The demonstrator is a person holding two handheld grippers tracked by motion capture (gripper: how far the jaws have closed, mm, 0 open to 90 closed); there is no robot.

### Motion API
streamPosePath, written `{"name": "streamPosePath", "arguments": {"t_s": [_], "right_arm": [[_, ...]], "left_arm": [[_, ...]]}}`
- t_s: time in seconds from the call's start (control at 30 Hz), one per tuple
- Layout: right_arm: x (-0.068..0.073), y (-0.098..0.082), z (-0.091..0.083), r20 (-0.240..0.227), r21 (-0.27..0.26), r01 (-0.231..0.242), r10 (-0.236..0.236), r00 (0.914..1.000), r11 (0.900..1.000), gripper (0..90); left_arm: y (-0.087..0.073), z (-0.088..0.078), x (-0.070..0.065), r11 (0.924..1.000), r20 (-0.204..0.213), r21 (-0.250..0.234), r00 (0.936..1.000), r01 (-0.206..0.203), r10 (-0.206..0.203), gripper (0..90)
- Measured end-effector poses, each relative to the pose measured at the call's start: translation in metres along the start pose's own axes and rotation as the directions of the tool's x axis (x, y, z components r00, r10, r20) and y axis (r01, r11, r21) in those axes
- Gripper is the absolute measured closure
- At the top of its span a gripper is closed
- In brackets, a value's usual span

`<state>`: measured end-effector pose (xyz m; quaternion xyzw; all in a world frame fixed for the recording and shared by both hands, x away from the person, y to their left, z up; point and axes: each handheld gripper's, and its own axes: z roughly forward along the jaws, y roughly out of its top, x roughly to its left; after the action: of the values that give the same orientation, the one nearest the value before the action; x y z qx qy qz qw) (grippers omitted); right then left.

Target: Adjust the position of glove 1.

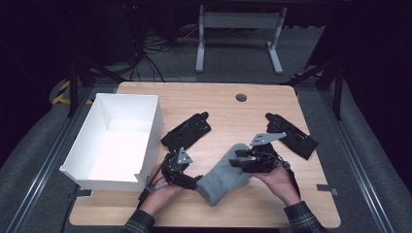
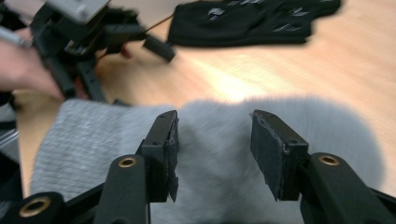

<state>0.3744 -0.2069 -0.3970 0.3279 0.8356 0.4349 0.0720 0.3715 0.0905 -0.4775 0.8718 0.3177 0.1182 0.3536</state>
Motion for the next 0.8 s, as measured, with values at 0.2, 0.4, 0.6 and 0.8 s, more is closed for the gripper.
{"name": "streamPosePath", "arguments": {"t_s": [0.2,0.4,0.6,0.8], "right_arm": [[-0.028,-0.001,-0.012,0.079,-0.018,-0.027,0.029,0.9965,0.999,55.8],[-0.057,-0.013,-0.016,0.080,-0.001,-0.110,0.110,0.9907,0.994,50.2],[-0.077,-0.019,-0.008,-0.017,-0.016,-0.128,0.128,0.9916,0.992,45.8],[-0.080,-0.023,0.014,-0.075,0.048,-0.094,0.098,0.9924,0.994,49.1]], "left_arm": [[0.000,0.000,0.000,1.0000,0.000,0.000,1.0000,0.000,0.000,3.7],[0.000,0.000,0.000,1.0000,0.001,0.000,1.0000,0.000,0.000,3.6],[0.000,0.000,0.000,1.0000,0.001,0.000,1.0000,0.000,0.000,3.6],[0.000,0.000,0.000,1.0000,0.001,0.000,1.0000,0.000,0.000,3.6]]}}
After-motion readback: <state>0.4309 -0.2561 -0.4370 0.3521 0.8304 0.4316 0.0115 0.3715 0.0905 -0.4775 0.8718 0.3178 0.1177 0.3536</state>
